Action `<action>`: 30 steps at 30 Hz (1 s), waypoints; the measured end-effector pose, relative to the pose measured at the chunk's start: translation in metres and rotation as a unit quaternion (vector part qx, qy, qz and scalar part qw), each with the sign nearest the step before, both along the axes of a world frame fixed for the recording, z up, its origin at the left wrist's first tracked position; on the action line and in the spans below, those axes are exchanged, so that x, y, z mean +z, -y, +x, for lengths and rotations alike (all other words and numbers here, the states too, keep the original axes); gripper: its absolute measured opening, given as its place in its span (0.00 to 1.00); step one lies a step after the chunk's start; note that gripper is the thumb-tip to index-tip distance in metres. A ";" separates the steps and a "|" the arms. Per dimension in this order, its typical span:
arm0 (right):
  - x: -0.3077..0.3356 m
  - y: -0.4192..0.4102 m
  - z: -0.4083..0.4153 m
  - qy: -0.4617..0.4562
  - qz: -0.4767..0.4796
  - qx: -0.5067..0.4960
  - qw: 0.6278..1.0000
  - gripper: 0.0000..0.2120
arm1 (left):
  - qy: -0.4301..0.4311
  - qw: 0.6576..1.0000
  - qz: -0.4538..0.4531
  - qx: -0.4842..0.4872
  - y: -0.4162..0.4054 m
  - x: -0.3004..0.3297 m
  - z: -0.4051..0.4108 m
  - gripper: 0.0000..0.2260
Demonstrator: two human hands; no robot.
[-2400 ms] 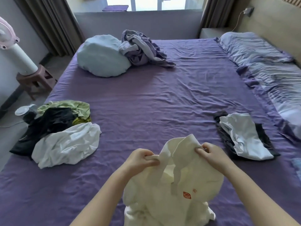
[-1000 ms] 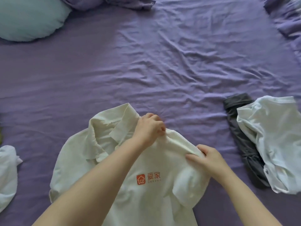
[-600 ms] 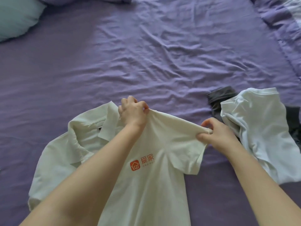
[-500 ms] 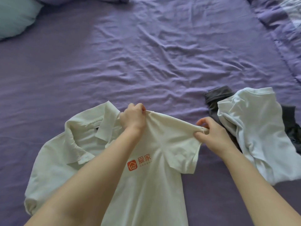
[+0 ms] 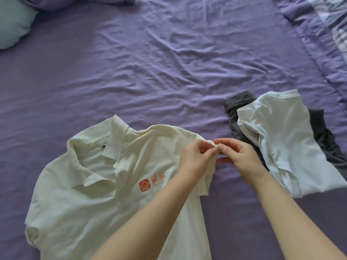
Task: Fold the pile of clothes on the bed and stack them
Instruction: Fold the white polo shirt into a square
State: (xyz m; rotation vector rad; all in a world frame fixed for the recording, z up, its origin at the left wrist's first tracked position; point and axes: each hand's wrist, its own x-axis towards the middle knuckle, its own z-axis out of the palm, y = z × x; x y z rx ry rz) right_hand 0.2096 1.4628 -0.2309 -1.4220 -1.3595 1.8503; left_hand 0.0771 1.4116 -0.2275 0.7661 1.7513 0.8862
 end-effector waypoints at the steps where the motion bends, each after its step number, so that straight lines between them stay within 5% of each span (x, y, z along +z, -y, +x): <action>1: 0.002 -0.002 0.000 -0.009 -0.008 -0.004 1.000 0.06 | 0.055 0.998 -0.003 0.017 -0.001 0.002 -0.004 0.05; 3: 0.006 -0.006 -0.001 -0.041 -0.065 -0.006 0.997 0.06 | 0.135 0.990 0.000 0.030 -0.001 0.006 -0.013 0.05; 7: 0.015 -0.010 -0.005 0.004 -0.094 0.062 0.994 0.06 | 0.093 0.994 0.044 0.026 0.000 0.015 -0.026 0.09; 9: 0.017 -0.013 -0.010 0.162 0.062 0.093 0.980 0.02 | 0.057 0.995 0.067 0.040 -0.003 0.017 -0.025 0.11; 11: 0.016 -0.018 -0.015 0.324 0.253 0.092 0.907 0.04 | 0.049 0.996 0.068 0.036 -0.003 0.017 -0.018 0.11; 13: 0.015 -0.023 -0.016 0.389 0.350 0.092 0.847 0.01 | 0.071 0.996 0.046 0.005 0.003 0.013 -0.008 0.12; 19: 0.013 0.001 -0.023 0.347 0.394 0.121 0.843 0.12 | 0.037 0.999 -0.016 0.005 0.044 -0.007 -0.012 0.15; 22: -0.002 0.033 -0.024 0.425 0.405 0.285 0.758 0.08 | 0.037 0.997 -0.023 0.064 0.068 -0.010 -0.023 0.15; 25: -0.003 0.048 -0.030 0.518 0.388 0.255 0.718 0.09 | 0.003 0.995 -0.037 0.091 0.097 -0.010 -0.055 0.15; 28: 0.001 0.071 -0.065 0.477 0.462 0.283 0.692 0.12 | -0.028 0.993 -0.043 0.109 0.131 -0.011 -0.093 0.15; 30: 0.003 0.093 -0.095 0.403 0.474 0.330 0.710 0.18 | -0.059 0.990 -0.042 0.118 0.151 -0.011 -0.115 0.14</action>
